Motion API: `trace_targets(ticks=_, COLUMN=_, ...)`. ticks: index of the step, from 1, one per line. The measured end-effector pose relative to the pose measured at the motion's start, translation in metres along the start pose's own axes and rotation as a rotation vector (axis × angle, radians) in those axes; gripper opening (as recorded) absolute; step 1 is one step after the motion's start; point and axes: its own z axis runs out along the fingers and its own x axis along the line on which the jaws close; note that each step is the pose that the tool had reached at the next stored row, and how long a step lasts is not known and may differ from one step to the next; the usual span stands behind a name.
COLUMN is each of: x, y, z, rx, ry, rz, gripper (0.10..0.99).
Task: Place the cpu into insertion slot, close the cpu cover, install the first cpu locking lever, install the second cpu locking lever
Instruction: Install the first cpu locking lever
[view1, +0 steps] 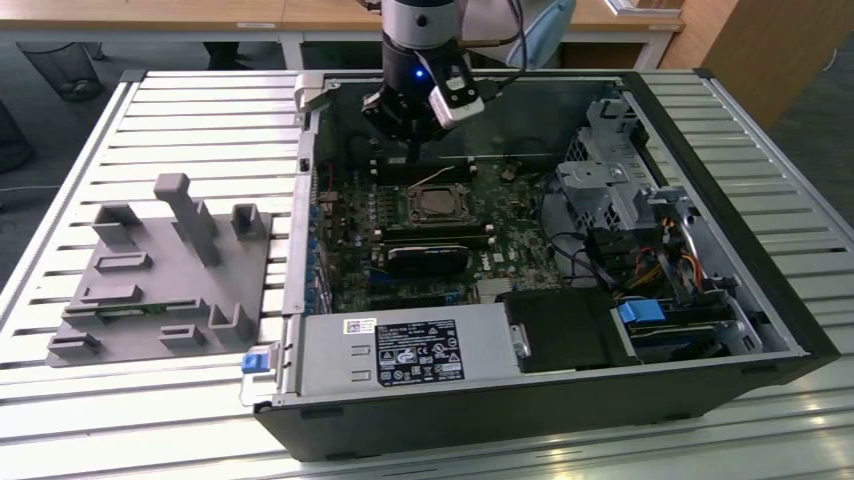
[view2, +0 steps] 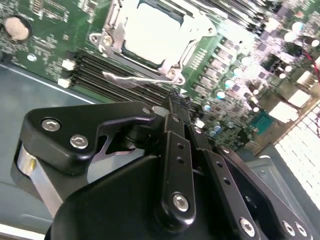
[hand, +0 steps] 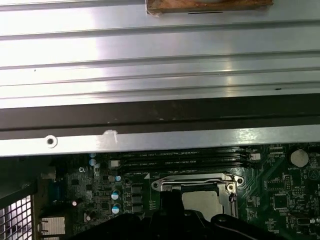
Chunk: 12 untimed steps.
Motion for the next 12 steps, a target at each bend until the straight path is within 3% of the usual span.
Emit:
trace_targets(ticks=6, x=-0.0038, y=0.0002, z=0.0009, rx=-0.001, ry=0.0006, rz=0.0, gripper=0.106)
trace_targets(ticks=9, x=-0.0035, y=-0.0007, z=0.0012, rx=-0.031, ry=-0.002, rz=-0.002, gripper=0.106)
trace_targets(ticks=12, x=-0.0036, y=-0.001, z=0.0024, rx=-0.036, ry=-0.0071, rz=-0.019, gripper=0.106)
